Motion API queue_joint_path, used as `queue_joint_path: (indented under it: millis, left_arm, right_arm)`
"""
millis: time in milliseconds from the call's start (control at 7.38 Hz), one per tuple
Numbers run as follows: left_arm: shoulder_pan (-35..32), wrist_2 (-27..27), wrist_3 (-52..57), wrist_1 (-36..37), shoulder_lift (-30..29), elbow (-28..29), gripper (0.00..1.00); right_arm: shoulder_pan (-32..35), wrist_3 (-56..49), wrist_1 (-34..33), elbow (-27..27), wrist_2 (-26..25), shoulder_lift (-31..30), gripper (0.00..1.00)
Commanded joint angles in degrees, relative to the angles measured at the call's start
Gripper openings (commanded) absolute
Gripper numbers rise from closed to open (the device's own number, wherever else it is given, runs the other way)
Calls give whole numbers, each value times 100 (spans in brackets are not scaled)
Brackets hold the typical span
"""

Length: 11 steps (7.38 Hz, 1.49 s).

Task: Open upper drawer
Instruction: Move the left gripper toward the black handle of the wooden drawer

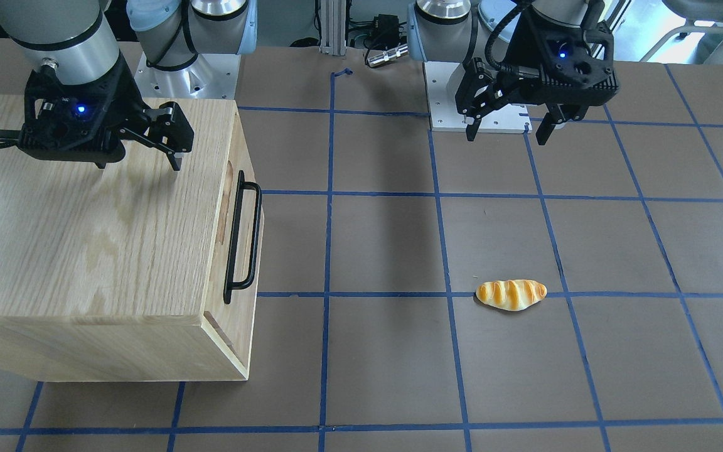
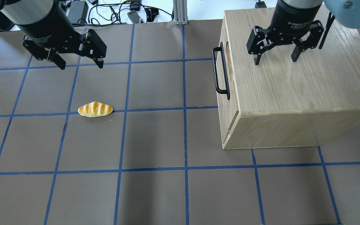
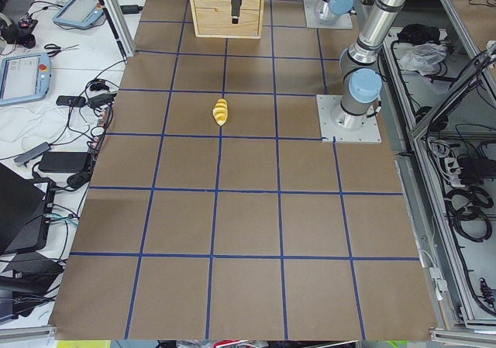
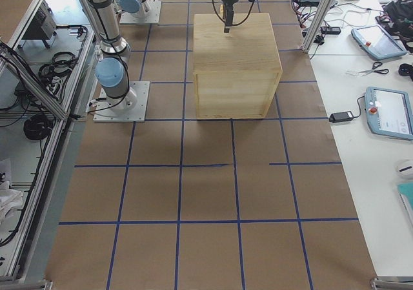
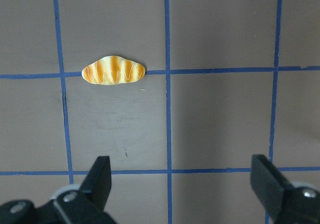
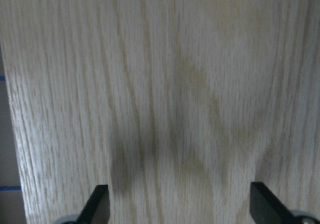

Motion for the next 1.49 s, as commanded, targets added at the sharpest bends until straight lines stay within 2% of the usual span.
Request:
queue_joint_path:
  millis: [0,678,949,1356]
  left_arm:
    - [-8,-2,0,44,-13,-4,100]
    - [-61,-46,-105,105,-153,-4,100]
    - [-192,-247,-281,438,-381,5,100]
    - [-806,-626,-1078,1307,-1021,-39,100]
  right_arm:
    - [0,1,0,0,0,0,100]
    - [0,1,0,0,0,0,100]
    - [-9,-7,0,0,0,0,100]
    - [0,1,0,0,0,0,100]
